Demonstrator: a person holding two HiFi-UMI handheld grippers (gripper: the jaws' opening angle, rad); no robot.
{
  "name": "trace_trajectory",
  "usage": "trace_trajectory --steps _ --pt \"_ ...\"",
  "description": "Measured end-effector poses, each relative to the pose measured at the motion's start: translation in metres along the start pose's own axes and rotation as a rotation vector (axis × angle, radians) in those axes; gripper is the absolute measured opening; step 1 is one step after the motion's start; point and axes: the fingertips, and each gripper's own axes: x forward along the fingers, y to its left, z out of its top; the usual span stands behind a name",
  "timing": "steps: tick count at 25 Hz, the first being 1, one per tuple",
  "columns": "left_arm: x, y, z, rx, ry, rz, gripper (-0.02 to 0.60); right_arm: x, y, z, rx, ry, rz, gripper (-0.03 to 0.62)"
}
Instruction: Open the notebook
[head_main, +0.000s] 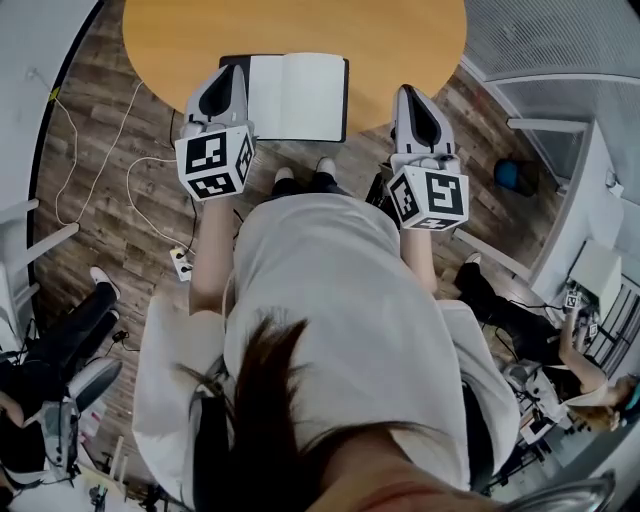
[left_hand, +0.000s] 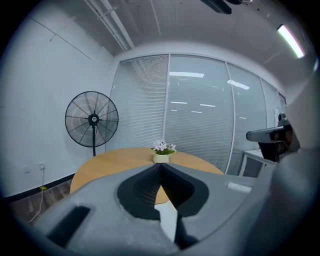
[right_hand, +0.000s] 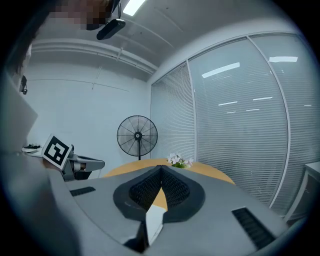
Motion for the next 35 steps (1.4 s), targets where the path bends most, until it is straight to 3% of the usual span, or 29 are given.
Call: trace_trajectory --steps 21,35 --pt "-0.002 -0.067 0.117 0.038 -0.220 -0.014 0.017 0.008 -0.035 0.055 0.033 -0.105 0.081 0.002" --pt "-0.007 -0.116 0.127 0.021 -0.240 -0.074 0.017 0.000 -0.040 0.060 0.024 -0.092 0.111 0.002"
